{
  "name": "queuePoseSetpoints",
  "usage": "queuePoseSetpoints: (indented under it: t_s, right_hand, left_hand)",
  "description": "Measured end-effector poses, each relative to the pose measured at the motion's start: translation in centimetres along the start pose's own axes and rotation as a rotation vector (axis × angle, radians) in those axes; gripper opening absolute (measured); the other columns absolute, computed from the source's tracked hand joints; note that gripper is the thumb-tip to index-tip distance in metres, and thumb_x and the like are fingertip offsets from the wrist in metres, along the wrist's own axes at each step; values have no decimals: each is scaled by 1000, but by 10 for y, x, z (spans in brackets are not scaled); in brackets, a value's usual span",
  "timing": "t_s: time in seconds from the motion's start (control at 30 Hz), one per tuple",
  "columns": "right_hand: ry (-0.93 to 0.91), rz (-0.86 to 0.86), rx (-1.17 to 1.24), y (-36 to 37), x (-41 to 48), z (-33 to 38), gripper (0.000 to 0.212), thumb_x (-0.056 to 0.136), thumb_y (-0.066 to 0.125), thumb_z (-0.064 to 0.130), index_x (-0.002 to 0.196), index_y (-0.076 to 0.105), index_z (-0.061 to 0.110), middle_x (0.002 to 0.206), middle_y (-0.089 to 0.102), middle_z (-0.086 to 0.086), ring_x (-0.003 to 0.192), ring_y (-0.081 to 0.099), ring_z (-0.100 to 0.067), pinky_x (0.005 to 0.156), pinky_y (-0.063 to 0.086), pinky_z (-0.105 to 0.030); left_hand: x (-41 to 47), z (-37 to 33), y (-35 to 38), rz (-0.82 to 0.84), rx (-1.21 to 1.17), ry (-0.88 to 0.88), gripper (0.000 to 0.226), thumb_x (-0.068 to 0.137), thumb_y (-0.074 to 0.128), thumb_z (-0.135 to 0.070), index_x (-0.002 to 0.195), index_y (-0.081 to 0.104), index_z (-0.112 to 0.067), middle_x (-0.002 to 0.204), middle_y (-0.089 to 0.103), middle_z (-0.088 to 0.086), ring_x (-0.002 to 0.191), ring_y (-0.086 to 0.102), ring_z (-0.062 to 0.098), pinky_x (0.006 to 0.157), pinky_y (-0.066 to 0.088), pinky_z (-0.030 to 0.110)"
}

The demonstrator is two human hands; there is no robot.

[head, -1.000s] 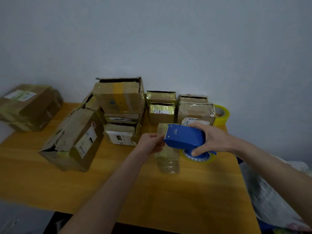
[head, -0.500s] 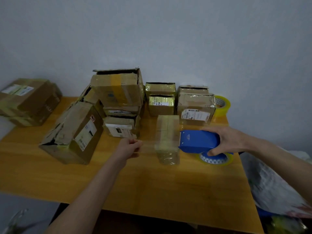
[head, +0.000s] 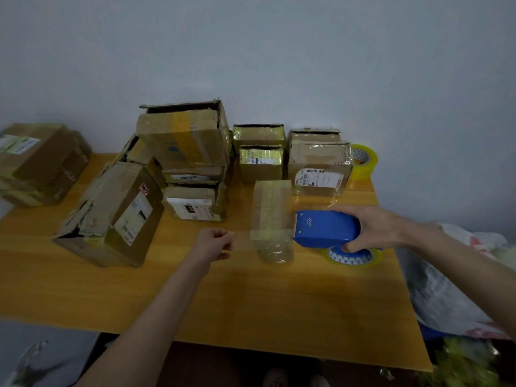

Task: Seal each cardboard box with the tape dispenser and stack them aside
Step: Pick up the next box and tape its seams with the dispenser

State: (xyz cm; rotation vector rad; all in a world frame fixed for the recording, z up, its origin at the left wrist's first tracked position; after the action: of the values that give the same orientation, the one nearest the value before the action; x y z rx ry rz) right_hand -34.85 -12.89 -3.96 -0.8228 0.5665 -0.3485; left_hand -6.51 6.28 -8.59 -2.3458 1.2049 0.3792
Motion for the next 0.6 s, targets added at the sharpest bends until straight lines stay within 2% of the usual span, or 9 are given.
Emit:
queuePoseSetpoints:
  t_s: [0.07, 0.13, 0.2, 0.3, 0.6]
  right_hand:
    - [-7, -1, 0, 2, 1, 0, 69, 67, 79, 32, 121, 40, 51, 109, 60, 15, 98, 59, -6, 87, 53, -33]
    - [-6, 0, -4, 4, 2, 0, 70, 68, 80, 30, 124, 40, 49, 108, 58, 17, 97, 58, -3, 84, 52, -27]
    - [3, 4, -9, 5, 3, -1, 73, 69, 79, 30, 131, 43, 41, 109, 59, 15, 98, 58, -6, 86, 52, -30]
    - [25, 17, -41, 9, 6, -1, 75, 68, 79, 34, 133, 42, 39, 111, 61, 12, 99, 59, -10, 88, 53, -37]
    - [92, 71, -141, 21, 15, 4, 78, 72, 76, 33, 139, 35, 37, 107, 61, 8, 95, 58, -16, 84, 52, -37]
  left_hand:
    - [1, 2, 0, 4, -1, -8, 12, 93, 61, -13, 89, 60, -2, 71, 58, 6, 65, 57, 12, 49, 49, 16]
    - [3, 5, 1, 9, -3, -9, 11, 93, 61, -13, 88, 60, -3, 71, 58, 6, 66, 57, 12, 49, 50, 17]
    - [4, 7, 2, 10, -1, -11, 11, 93, 61, -13, 87, 59, -3, 72, 59, 6, 66, 58, 12, 49, 50, 16]
    - [8, 9, 4, 3, -2, -21, 11, 93, 61, -13, 87, 59, -3, 72, 58, 7, 66, 58, 12, 49, 50, 17]
    - [19, 20, 14, -45, 46, -65, 16, 94, 60, -15, 80, 56, -7, 73, 57, 7, 67, 57, 14, 53, 50, 23]
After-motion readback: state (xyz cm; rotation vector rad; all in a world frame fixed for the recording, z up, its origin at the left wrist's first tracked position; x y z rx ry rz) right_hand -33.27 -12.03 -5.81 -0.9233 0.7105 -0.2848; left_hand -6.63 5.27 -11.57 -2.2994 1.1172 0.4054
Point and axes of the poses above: each hand's wrist, its own x-axis towards the middle knuckle, its own y-axis out of the palm, z = x × y, the point moved 1 cm from there along x, towards the middle knuckle
